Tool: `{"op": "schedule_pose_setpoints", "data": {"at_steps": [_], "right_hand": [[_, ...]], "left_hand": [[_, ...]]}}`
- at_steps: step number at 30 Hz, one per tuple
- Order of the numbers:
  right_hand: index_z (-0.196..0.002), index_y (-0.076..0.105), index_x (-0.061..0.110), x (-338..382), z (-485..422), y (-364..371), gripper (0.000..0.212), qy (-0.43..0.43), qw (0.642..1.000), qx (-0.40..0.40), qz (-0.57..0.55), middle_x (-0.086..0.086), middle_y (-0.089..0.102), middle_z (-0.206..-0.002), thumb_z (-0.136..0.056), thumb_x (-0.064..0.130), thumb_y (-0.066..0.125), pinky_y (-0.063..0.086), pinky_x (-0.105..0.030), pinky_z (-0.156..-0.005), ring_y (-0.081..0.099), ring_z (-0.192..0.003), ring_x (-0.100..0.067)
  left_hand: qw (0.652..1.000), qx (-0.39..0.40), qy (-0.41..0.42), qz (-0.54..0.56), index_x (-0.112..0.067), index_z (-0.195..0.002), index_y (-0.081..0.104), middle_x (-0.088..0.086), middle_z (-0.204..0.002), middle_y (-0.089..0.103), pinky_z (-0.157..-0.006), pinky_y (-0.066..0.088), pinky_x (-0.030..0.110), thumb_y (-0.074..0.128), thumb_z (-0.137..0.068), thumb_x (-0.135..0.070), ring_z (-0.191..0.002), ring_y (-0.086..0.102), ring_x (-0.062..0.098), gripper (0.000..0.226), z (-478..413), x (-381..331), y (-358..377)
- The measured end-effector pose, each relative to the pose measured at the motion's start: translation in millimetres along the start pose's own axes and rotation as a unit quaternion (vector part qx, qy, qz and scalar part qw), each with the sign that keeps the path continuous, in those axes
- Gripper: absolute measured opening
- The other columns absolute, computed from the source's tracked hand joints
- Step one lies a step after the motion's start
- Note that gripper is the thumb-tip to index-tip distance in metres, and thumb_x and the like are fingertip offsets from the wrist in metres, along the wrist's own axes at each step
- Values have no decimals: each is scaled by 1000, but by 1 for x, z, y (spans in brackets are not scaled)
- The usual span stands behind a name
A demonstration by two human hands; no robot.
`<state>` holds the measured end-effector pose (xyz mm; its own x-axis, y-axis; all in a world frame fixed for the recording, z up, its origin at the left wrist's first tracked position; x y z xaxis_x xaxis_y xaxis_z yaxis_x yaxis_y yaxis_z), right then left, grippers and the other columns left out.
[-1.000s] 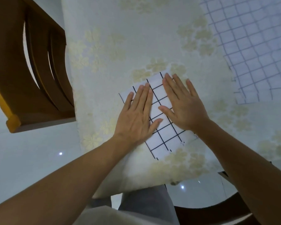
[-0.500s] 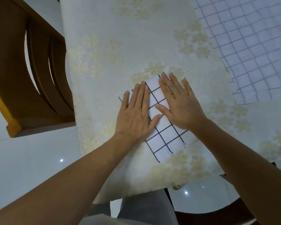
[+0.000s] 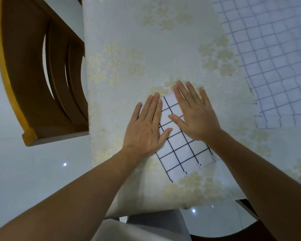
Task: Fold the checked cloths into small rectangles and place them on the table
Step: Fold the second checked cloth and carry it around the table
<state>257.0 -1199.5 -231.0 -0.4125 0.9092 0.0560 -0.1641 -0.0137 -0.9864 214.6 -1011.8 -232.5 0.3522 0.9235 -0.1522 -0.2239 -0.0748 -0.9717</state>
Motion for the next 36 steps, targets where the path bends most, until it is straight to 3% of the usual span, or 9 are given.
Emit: {"op": "schedule_pose_setpoints", "data": {"at_steps": [4,7,10,13,16,20,24,30,36], "right_hand": [[-159,0,17,-1,-1,-13,78,-7,999,34,-3,-6,-5,-167,-100,65,16,11,-53,-123,-6,-153,-27],[-159,8,18,-3,-4,-33,73,-15,999,51,-12,-7,1,-167,-100,60,21,14,-52,-123,-1,-154,-29],[-155,30,15,0,-13,-48,62,-71,996,57,-21,-12,27,-161,-102,44,41,23,-53,-120,23,-150,-31],[-141,51,12,0,-29,-55,52,-119,992,45,-24,-14,53,-142,-94,28,63,36,-51,-112,49,-131,-33],[-130,58,14,0,-46,-61,42,-155,986,47,-27,-10,58,-126,-90,24,66,45,-45,-97,58,-109,-32],[-120,61,14,3,-62,-67,30,-201,977,66,-9,-8,56,-111,-92,24,63,49,-44,-76,55,-95,-29],[-112,61,12,3,-68,-68,27,-221,972,76,4,-8,56,-104,-90,23,69,46,-38,-65,54,-89,-27],[-123,52,19,8,-83,-77,31,-218,963,161,9,-2,51,-114,-95,31,57,40,-34,-82,49,-104,-22],[-113,53,22,12,-87,-78,22,-203,957,208,-17,2,53,-106,-94,32,58,40,-36,-88,51,-101,-20]], "left_hand": [[999,46,6,-15,-7,-156,-10,9,-165,-16,-123,3,47,7,-99,-63,-152,-15,21,81,-1,3,-14],[997,69,10,-29,-7,-156,-8,9,-165,-8,-123,5,47,11,-101,-56,-153,-6,22,76,-2,9,-31],[999,45,-15,-7,-6,-155,18,11,-161,23,-119,23,44,31,-99,-38,-147,24,28,66,-6,17,-46],[998,1,-49,24,-10,-132,50,10,-128,52,-92,42,38,48,-86,-23,-114,51,29,48,-15,17,-54],[998,-3,-54,14,-10,-120,56,9,-111,55,-77,41,37,41,-84,-23,-96,52,28,41,-23,12,-55],[998,-10,-64,13,-10,-116,56,9,-105,55,-73,38,36,51,-87,-20,-91,51,27,31,-31,7,-54],[997,-14,-67,25,-9,-118,55,10,-105,55,-70,33,34,52,-88,-20,-91,51,27,32,-36,5,-56],[996,-18,-78,46,-10,-125,51,9,-108,55,-70,28,33,47,-91,-18,-91,50,26,35,-41,7,-57],[995,-50,-59,61,-9,-113,60,10,-96,58,-64,29,33,56,-84,-16,-80,52,26,30,-41,10,-52]]}}
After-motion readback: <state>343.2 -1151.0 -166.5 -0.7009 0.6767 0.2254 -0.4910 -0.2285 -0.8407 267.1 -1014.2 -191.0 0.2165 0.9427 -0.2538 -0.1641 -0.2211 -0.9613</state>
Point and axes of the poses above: each hand's wrist, its own z-axis away from the middle knuckle, its own y-axis out of the palm, x = y × z, the point moved 2 cm from there along -z, towards the middle knuckle
